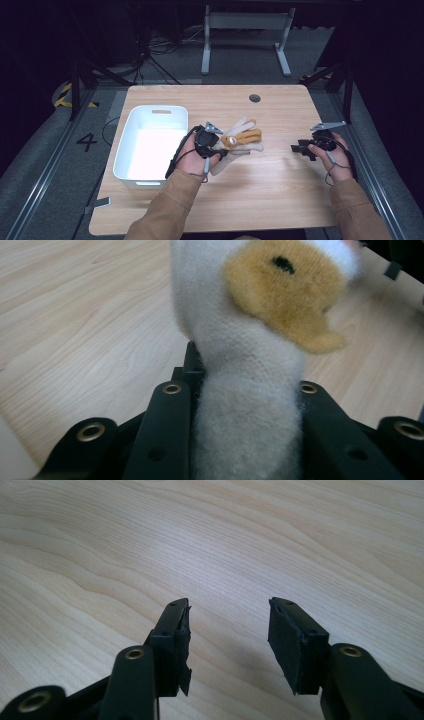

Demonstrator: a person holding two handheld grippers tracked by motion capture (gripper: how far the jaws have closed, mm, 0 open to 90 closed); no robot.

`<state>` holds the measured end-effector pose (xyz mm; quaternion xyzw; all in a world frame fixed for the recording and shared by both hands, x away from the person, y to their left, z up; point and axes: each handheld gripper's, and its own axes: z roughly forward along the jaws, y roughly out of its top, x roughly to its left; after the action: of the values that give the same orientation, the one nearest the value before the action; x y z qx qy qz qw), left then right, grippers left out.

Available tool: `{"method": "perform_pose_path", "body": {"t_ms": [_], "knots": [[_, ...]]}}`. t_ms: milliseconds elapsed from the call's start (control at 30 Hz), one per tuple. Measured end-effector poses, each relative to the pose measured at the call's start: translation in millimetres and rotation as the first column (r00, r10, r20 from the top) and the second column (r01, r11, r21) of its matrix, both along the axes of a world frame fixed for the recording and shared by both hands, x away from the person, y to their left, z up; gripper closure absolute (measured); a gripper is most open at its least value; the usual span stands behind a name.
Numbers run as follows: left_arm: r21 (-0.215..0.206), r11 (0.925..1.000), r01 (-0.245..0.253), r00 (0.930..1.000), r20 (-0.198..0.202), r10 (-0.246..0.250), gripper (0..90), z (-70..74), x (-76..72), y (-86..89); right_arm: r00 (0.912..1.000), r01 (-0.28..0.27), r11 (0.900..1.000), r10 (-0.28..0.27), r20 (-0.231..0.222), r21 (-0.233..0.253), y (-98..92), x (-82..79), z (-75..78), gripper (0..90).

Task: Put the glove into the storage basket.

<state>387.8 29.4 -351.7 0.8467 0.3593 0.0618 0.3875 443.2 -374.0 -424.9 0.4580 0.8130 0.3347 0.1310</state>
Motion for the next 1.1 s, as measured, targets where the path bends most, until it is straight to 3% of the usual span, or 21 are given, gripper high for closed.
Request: {"method": "perform_pose_path", "body": {"t_ms": [167, 300, 433, 600, 933, 1100], "knots": [[0.021, 0.9980, -0.060, 0.9982, -0.001, 0.060, 73.3, 5.2, 3.5, 3.6, 0.9995, -0.031, 1.000, 0.031, -0.003, 0.001, 8.1, 9.3, -7.5, 52.1], [-0.005, 0.9951, -0.099, 0.9951, 0.005, 0.099, 73.2, 8.8, 3.4, 4.3, 0.9979, -0.062, 0.998, 0.061, 0.023, 0.029, 7.4, 8.8, -14.9, 51.4], [-0.017, 0.9940, -0.108, 0.9941, 0.010, 0.108, 73.1, 10.4, 2.0, 3.2, 0.9977, -0.046, 0.997, 0.043, 0.053, 0.057, 0.2, 7.7, -12.9, 51.6], [-0.045, 0.9906, -0.129, 0.9914, 0.016, 0.130, 73.1, 12.7, -1.1, 5.6, 0.9974, -0.039, 0.998, 0.036, 0.062, 0.050, -5.7, 8.5, -13.3, 52.0], [-0.041, 0.9873, -0.154, 0.9879, 0.016, 0.155, 73.1, 19.1, -2.8, 15.1, 0.9969, -0.043, 0.999, 0.040, 0.067, 0.034, -1.8, 8.1, -12.5, 52.5], [-0.027, 0.9823, -0.185, 0.9823, 0.023, 0.186, 73.0, 26.4, -4.1, 22.0, 0.9958, -0.063, 0.998, 0.061, 0.067, 0.017, 2.8, 6.3, -12.6, 52.3]]}}
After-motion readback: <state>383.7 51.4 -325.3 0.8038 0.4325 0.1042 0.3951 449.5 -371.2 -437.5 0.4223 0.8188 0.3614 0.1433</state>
